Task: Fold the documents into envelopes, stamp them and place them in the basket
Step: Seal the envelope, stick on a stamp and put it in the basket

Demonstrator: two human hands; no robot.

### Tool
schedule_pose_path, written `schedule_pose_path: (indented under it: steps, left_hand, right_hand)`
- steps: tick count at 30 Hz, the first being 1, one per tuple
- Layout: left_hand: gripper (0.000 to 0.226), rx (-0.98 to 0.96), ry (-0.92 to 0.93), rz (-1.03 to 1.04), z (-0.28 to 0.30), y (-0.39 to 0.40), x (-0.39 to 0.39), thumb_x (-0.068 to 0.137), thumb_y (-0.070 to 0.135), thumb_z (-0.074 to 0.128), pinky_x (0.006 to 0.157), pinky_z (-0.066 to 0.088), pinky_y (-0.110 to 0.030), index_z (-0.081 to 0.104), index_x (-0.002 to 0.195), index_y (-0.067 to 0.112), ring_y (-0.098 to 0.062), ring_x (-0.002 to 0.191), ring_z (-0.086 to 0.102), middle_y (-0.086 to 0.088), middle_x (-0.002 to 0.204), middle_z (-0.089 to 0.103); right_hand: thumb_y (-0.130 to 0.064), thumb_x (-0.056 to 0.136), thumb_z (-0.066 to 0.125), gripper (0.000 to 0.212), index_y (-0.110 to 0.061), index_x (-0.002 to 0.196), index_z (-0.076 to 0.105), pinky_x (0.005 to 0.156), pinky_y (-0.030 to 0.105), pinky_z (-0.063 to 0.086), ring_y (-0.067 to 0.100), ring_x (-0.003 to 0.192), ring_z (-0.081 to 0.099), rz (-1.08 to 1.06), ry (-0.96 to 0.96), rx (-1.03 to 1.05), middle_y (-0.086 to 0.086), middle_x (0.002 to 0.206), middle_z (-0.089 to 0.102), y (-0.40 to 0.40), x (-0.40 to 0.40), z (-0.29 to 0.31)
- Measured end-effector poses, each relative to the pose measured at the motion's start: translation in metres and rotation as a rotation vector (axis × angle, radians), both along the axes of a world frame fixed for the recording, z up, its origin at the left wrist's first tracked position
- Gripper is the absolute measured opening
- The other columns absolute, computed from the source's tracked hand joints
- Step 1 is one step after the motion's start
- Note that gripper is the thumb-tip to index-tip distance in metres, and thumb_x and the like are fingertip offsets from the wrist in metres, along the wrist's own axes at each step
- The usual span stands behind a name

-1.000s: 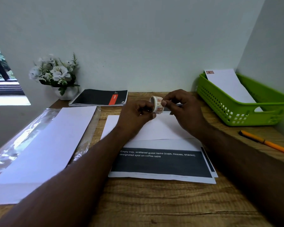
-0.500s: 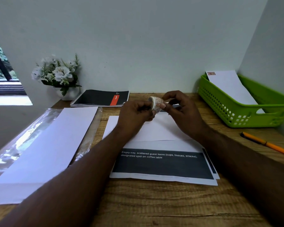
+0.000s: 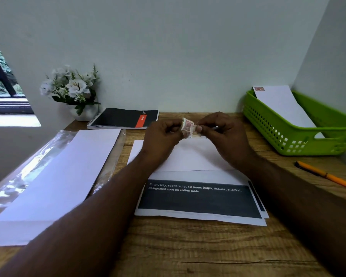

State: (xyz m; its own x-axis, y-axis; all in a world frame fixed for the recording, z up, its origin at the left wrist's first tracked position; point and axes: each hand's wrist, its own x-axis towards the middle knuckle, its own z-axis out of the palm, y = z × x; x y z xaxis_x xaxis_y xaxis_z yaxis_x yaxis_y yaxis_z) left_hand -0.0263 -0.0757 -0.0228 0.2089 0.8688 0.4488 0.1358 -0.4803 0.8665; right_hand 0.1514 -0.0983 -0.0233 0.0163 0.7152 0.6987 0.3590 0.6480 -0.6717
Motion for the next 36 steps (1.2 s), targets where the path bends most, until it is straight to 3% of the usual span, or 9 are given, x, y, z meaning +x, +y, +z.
schedule_pose_path:
  steps: [4,8,11,14,17,21,25,30,36]
  left_hand:
    - [0.011,0.094,0.092,0.177,0.000,0.013,-0.015,0.087,0.010,0.068,0.066,0.041,-0.004,0.074,0.096,0.010,0.014,0.066,0.058,0.009,0.082,0.070]
    - [0.023,0.214,0.392,0.348,-0.006,0.035,-0.043,0.083,-0.004,0.053,0.073,0.046,-0.029,0.063,0.073,0.014,-0.011,0.074,0.054,-0.001,0.075,0.059]
    - [0.021,0.162,0.543,0.491,-0.012,0.046,-0.060,0.085,0.002,0.053,0.071,0.035,-0.027,0.070,0.088,0.013,-0.020,0.082,0.050,-0.001,0.086,0.051]
    - [0.021,0.105,0.639,0.466,-0.015,0.053,-0.067,0.082,0.011,0.052,0.075,0.043,-0.033,0.071,0.082,0.019,-0.030,0.090,0.057,-0.007,0.090,0.052]
    - [0.030,0.052,0.769,0.493,-0.015,0.053,-0.067,0.088,0.008,0.056,0.092,0.046,-0.043,0.070,0.113,0.019,-0.033,0.105,0.052,-0.013,0.111,0.049]
    - [0.041,0.135,0.798,0.572,-0.003,0.040,-0.058,0.086,0.006,0.053,0.094,0.043,-0.045,0.060,0.125,0.019,-0.038,0.114,0.045,-0.016,0.123,0.045]
    - [0.042,0.296,0.706,0.265,-0.004,0.026,-0.027,0.085,0.004,0.057,0.103,0.039,-0.040,0.062,0.125,0.016,-0.033,0.121,0.047,-0.012,0.132,0.050]
    - [0.057,0.178,0.983,-0.073,-0.013,0.000,0.011,0.091,0.061,0.042,0.118,0.016,-0.045,0.037,0.143,0.040,-0.018,0.145,0.018,0.003,0.158,0.024]
    - [0.056,0.083,1.006,-0.079,-0.011,-0.006,0.011,0.085,0.068,0.045,0.117,0.012,-0.052,0.049,0.135,0.041,-0.010,0.142,0.025,0.011,0.153,0.032]
  right_hand:
    - [-0.010,0.079,0.074,0.009,-0.018,0.081,0.072,0.065,0.028,0.050,0.015,0.073,0.061,0.025,0.076,-0.053,0.004,0.083,0.066,0.000,0.000,0.001]
    - [-0.014,0.078,0.075,0.009,-0.023,0.081,0.074,0.067,0.036,0.051,0.014,0.074,0.061,0.016,0.057,-0.090,0.000,0.082,0.068,0.001,0.003,-0.001]
    - [-0.013,0.079,0.075,0.011,-0.023,0.082,0.074,0.067,0.036,0.050,0.014,0.073,0.061,0.031,0.057,-0.123,0.000,0.083,0.069,0.001,0.004,-0.001]
    - [-0.014,0.078,0.075,0.010,-0.023,0.083,0.075,0.067,0.037,0.050,0.015,0.072,0.061,0.033,0.053,-0.156,0.003,0.083,0.071,0.001,0.006,-0.003]
    - [-0.018,0.078,0.076,0.009,-0.026,0.083,0.075,0.066,0.039,0.051,0.018,0.071,0.061,0.030,0.049,-0.167,0.005,0.084,0.071,0.002,0.009,-0.003]
    - [-0.015,0.079,0.075,0.015,-0.030,0.079,0.075,0.062,0.032,0.050,0.015,0.070,0.061,0.037,0.091,-0.193,-0.001,0.079,0.072,0.000,0.010,0.000]
    - [-0.007,0.080,0.072,0.013,-0.020,0.078,0.072,0.058,0.022,0.049,0.010,0.066,0.062,0.045,0.153,-0.260,-0.005,0.070,0.071,-0.001,0.016,0.009]
    - [-0.003,0.082,0.068,0.005,0.001,0.085,0.069,0.052,0.017,0.044,0.006,0.055,0.059,-0.001,0.216,-0.359,-0.005,0.058,0.068,-0.001,0.044,0.022]
    - [-0.009,0.081,0.071,0.022,-0.019,0.061,0.071,0.049,0.024,0.034,0.009,0.047,0.049,-0.122,0.113,-0.570,-0.003,0.054,0.062,0.001,0.071,0.011]
